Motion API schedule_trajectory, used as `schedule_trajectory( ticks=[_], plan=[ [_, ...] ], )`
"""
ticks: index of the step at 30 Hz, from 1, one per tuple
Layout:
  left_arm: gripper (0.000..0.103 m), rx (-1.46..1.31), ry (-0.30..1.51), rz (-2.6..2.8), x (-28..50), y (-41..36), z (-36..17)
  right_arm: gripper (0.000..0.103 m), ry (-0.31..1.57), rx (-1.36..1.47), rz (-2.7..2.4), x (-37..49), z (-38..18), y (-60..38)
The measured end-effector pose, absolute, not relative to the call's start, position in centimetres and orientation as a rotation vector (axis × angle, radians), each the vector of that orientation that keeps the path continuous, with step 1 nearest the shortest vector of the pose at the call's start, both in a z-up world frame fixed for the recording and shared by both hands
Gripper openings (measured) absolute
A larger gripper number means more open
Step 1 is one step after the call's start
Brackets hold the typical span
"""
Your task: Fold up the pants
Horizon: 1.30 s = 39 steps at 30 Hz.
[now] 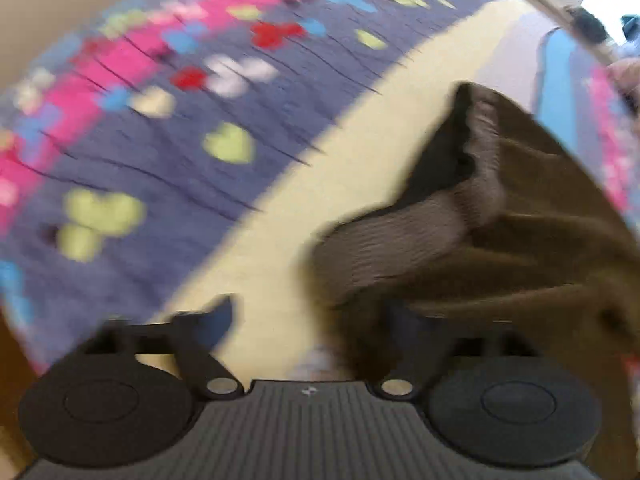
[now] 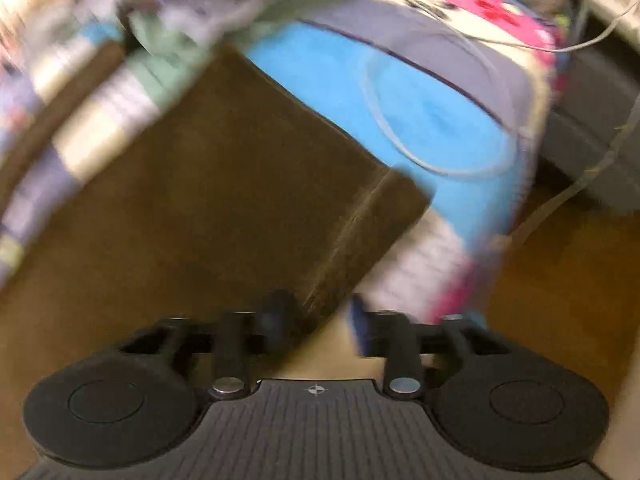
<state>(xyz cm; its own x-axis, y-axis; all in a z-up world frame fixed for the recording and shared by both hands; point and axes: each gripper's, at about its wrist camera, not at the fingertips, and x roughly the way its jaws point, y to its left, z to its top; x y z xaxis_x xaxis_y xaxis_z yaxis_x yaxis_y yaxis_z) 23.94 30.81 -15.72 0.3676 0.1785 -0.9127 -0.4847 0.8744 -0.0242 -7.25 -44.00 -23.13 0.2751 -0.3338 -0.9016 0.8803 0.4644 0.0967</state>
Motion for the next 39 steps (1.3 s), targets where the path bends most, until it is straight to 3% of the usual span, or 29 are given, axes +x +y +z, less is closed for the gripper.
schedule_trajectory(
  ticks=[2, 7, 11, 16, 24, 36, 39],
  plan=[
    [0.096, -0.266, 1.068, 0.432, 23.0, 31.0, -14.2, 0.081, 0.925, 0.697, -0.91, -8.8, -21.9, -43.8],
    [0.096, -0.243, 0.938, 0.351, 23.1, 31.7, -9.4, 0.083, 0.822, 0.611, -0.84, -8.5, -15.2, -43.5],
    [0.103, -0.126, 0.864, 0.339, 27.6, 29.4, -5.5, 0.084, 0.667, 0.47, -0.772, -3.7, -8.6, -42.5],
    [0.103, -0.077, 0.895, 0.302, 35.8, 25.8, -4.3, 0.088, 0.597, 0.451, -0.696, 5.9, -4.5, -42.9],
    [0.103, 0.219, 1.029, 0.248, 46.8, 20.9, -10.1, 0.089, 0.673, 0.445, -0.605, 21.1, -5.6, -42.8],
    [0.103, 0.798, 1.07, -0.062, 54.4, 13.8, -20.9, 0.089, 0.788, 0.626, -0.797, 41.9, -12.9, -52.5],
    [0.103, 0.914, 1.059, -0.145, 54.9, 13.0, -22.0, 0.085, 0.829, 0.662, -0.752, 46.1, -15.5, -53.4]
  ],
)
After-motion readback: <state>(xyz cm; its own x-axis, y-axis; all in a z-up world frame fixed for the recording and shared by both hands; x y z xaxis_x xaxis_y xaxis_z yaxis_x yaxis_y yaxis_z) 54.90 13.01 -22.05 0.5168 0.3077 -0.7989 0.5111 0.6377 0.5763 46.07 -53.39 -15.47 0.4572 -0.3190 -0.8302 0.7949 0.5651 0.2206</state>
